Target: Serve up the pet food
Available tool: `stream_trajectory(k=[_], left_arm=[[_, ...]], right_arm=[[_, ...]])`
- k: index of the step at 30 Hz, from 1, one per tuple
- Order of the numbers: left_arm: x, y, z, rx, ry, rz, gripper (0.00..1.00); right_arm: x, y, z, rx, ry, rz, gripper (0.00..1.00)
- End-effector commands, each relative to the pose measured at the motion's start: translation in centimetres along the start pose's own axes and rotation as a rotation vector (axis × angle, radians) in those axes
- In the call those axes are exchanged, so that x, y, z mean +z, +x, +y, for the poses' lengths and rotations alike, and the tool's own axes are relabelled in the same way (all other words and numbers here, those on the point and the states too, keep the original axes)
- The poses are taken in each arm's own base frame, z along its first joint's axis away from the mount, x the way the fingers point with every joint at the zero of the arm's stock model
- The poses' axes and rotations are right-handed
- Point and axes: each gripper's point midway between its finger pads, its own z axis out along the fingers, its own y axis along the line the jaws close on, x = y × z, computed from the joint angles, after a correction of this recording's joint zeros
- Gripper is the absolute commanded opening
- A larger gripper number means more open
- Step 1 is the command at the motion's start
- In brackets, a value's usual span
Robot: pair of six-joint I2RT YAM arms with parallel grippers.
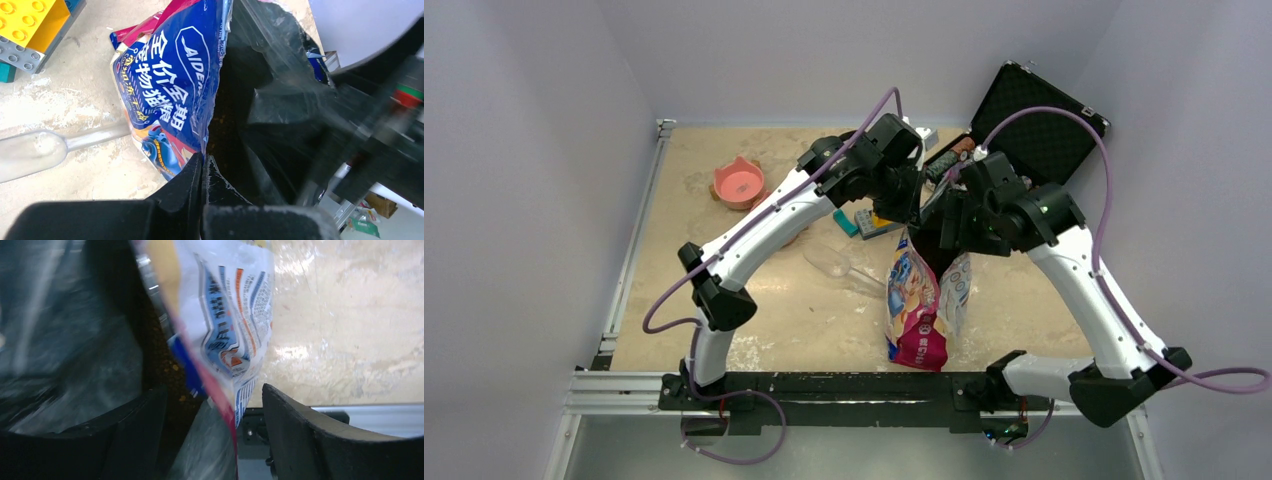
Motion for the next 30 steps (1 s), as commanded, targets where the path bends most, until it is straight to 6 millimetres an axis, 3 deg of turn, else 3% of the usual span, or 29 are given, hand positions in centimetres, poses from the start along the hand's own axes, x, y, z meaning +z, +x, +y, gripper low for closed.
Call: stream_trajectory(k=[1, 5, 8, 10, 11, 13, 14, 18, 23, 30], left_arm=[[-4.7, -2.1, -2.6, 0.017, 0.090, -0.128, 0.00], [-5.5, -3.0, -3.3, -0.004, 0.116, -0.164, 0.00], [-5.7, -3.0, -2.9, -0.003, 0.097, -0.172, 0.00], [-6.0, -3.0, -2.7, 0.001, 0.087, -0.178, 0.00], [-6.1, -3.1, -2.7, 0.002, 0.086, -0.182, 0.00], [-6.2, -3.1, -2.7, 0.004, 0.087, -0.184, 0.00], [-6.4, -3.2, -2.7, 0.006, 0.090, -0.187, 0.00], [-6.9, -3.3, -2.6, 0.009, 0.088, -0.196, 0.00], [-7.4, -3.5, -1.0, -0.008, 0.051, -0.210, 0.00], [-5.6, -5.1, -6.3, -0.100, 0.336, -0.153, 0.00]], right_arm=[[0.4, 1.7, -2.2, 0.158, 0.179, 0.061, 0.73], [0.0, 2.0, -2.8, 0.197, 0.166, 0.025, 0.73], [-0.9, 1.3, -2.9, 0.209, 0.109, -0.056, 0.87], [-1.0, 1.1, -3.0, 0.210, 0.077, -0.068, 0.83], [-1.1, 1.1, -3.0, 0.218, 0.054, -0.072, 0.68], [-0.5, 1.2, -3.0, 0.224, 0.015, -0.057, 0.12], [-0.2, 1.1, -3.0, 0.232, 0.007, -0.044, 0.00], [-0.1, 0.4, -4.1, 0.216, 0.057, -0.040, 0.00], [-2.7, -2.4, -7.3, 0.166, 0.208, -0.183, 0.00], [-7.8, -7.7, -9.6, 0.140, 0.345, -0.342, 0.00]])
